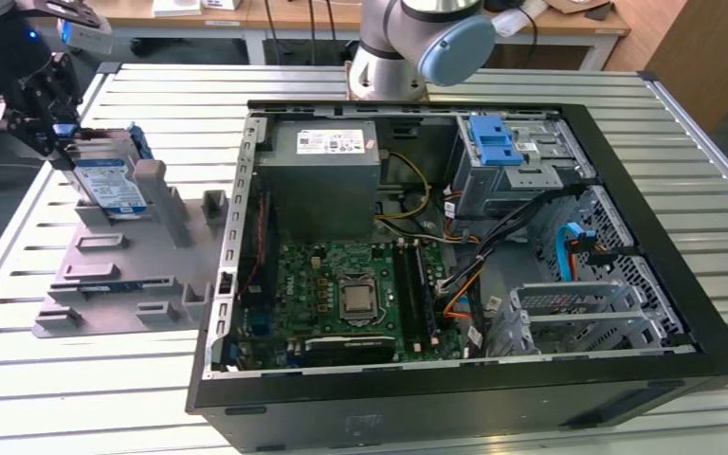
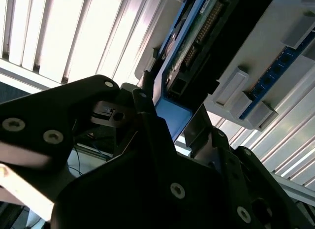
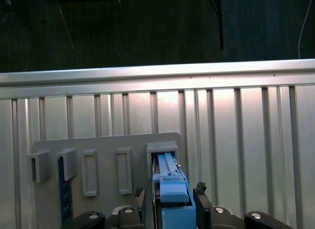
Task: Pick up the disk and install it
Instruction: 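Pick up the disk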
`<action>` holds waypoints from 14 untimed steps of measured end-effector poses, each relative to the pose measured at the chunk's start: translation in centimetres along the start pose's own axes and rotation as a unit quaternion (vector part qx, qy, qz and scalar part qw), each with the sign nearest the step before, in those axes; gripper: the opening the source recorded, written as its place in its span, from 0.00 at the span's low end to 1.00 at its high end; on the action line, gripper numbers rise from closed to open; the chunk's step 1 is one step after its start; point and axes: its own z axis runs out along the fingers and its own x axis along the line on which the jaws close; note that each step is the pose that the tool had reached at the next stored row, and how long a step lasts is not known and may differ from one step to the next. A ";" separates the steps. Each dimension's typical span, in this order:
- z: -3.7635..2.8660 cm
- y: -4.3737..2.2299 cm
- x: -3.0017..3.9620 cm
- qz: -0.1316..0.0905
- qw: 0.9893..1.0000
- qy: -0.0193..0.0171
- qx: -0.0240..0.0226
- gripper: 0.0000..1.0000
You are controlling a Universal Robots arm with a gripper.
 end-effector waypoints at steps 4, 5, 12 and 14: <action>0.00 0.00 0.00 0.000 1.000 0.000 0.000 0.49; 0.00 0.00 0.00 0.000 1.000 0.000 0.000 0.49; 0.00 0.00 0.00 0.000 1.000 0.000 0.000 0.37; 0.00 0.00 0.00 0.000 1.000 0.000 0.000 0.37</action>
